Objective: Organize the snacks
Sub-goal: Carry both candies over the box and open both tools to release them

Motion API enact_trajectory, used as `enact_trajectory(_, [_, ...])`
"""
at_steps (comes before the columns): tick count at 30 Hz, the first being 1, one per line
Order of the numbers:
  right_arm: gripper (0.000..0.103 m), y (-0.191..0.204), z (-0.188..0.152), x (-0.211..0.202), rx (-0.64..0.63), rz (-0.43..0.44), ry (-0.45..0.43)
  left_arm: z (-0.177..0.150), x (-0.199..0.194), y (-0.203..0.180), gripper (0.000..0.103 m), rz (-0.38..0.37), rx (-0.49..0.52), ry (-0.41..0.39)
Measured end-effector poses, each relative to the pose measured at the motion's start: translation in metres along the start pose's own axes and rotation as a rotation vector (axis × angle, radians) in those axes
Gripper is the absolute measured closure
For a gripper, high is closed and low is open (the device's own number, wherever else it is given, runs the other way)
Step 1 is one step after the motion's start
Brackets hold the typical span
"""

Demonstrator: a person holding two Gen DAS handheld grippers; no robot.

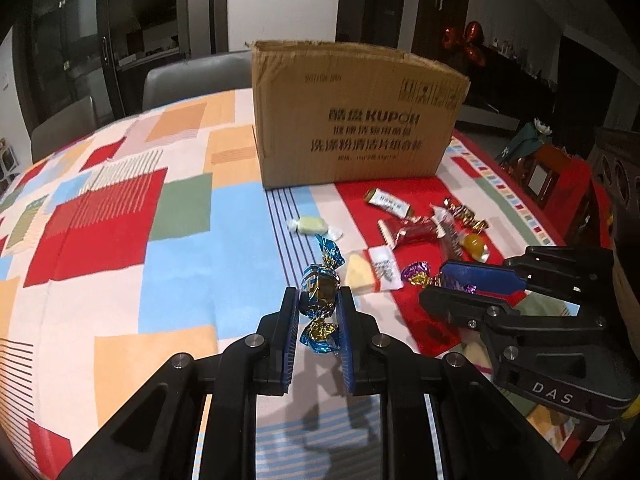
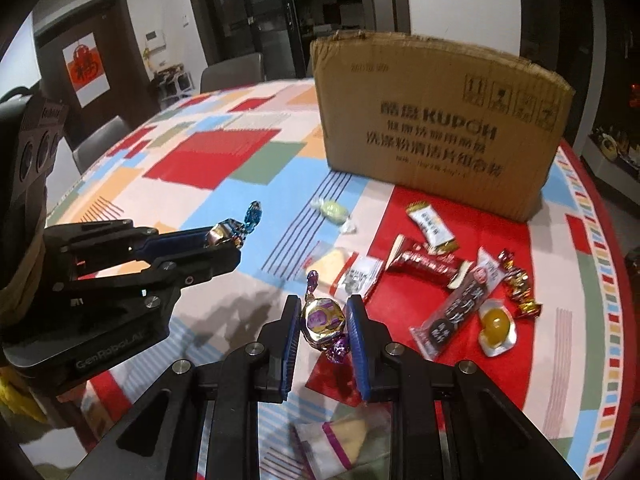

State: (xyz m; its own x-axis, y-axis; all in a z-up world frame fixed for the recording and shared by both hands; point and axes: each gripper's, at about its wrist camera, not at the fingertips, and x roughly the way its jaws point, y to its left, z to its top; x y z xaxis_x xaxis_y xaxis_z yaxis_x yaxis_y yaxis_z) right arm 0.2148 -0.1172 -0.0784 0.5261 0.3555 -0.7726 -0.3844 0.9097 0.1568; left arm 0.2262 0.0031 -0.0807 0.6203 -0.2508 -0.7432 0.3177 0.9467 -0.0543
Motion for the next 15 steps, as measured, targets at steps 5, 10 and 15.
enact_trajectory(5, [0.078,-0.002,0.008,-0.020,0.012,-0.009,-0.050,0.009,-0.016,-0.008,0.084,0.007,0.015,-0.038])
enact_trajectory(10, [0.078,-0.006,0.017,-0.040,0.028,-0.017,-0.105,0.022,-0.031,-0.016,0.084,0.000,0.025,-0.075])
enact_trajectory(15, [0.078,-0.014,0.031,-0.059,0.044,-0.032,-0.164,0.039,-0.043,-0.024,0.084,-0.004,0.057,-0.111])
